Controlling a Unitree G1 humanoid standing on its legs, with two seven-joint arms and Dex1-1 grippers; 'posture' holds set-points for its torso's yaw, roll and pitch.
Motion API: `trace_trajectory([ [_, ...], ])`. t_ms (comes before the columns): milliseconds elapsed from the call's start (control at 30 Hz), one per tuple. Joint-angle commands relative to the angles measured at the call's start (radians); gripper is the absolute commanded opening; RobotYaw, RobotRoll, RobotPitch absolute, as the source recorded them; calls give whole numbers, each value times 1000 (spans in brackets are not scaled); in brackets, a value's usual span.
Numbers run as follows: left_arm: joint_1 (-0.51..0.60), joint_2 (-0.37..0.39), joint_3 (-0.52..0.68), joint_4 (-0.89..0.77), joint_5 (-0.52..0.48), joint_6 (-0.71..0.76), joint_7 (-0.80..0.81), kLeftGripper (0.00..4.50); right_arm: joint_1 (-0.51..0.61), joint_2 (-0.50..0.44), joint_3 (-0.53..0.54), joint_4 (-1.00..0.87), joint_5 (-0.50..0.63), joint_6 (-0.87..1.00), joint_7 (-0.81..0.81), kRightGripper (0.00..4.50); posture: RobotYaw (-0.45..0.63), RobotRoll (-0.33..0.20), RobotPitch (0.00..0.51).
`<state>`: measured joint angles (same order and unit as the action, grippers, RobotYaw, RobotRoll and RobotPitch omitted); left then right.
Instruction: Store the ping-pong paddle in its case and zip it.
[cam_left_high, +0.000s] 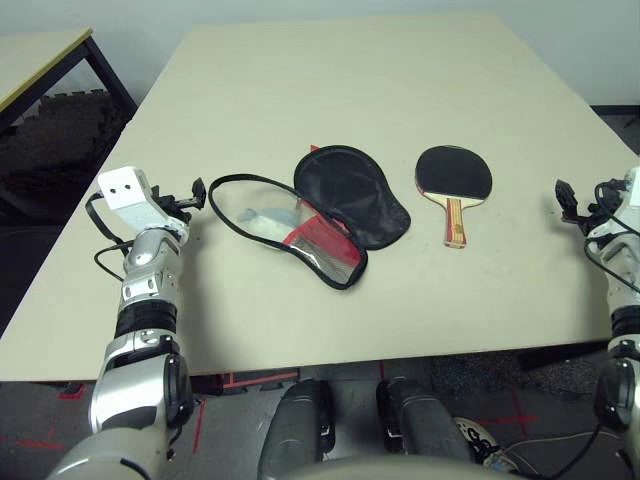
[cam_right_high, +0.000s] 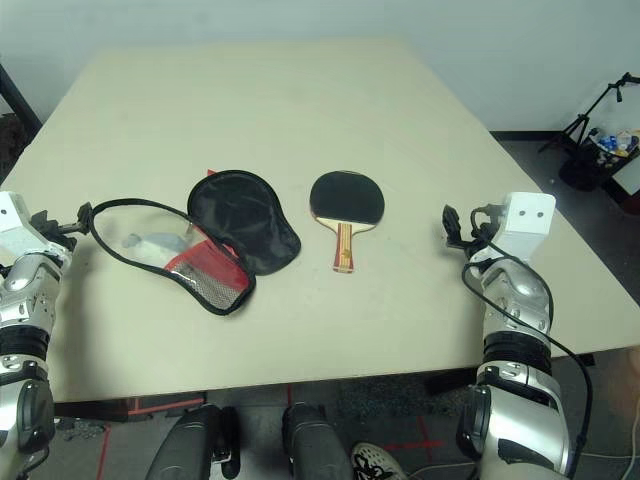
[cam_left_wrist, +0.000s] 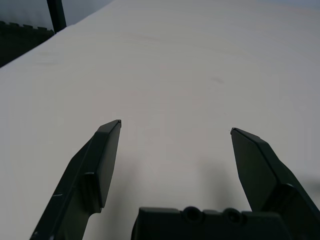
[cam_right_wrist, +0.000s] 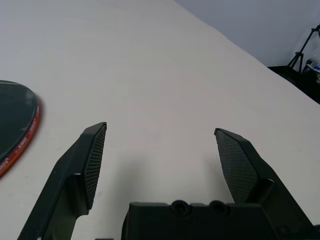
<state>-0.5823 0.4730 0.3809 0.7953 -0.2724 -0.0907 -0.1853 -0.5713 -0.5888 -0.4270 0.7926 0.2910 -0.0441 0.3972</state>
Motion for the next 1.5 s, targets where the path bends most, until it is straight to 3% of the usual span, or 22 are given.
trace_trajectory([
  [33,-6,-17,-5,22,2,10,-3,4500,26,17,-3,-23,10,12,-10,4463,-47,0,140],
  [267,-88,22,-12,62,10,9,-40,4500,68,31,-6,-187,22,112,-80,4463,-81,0,126],
  [467,-353,154,-84,143,30,40,-295,4500,78,119,39,-616,126,614,-252,4463,-95,0,109],
  [567,-465,176,-146,190,41,113,-467,4500,59,194,76,-781,164,862,-343,4463,-85,0,96],
  [767,-559,121,-271,192,84,220,-697,4500,24,298,149,-871,150,1085,-415,4463,-79,0,92],
  [1033,-509,-8,-415,100,122,333,-888,4500,6,316,236,-822,88,1124,-401,4463,-43,0,92],
  [1200,-475,-68,-466,75,146,335,-916,4500,-10,306,295,-798,42,1155,-397,4463,-37,0,87],
  [1500,-480,-119,-487,78,163,327,-919,4500,-54,347,303,-743,-3,1248,-413,4463,-25,0,87],
])
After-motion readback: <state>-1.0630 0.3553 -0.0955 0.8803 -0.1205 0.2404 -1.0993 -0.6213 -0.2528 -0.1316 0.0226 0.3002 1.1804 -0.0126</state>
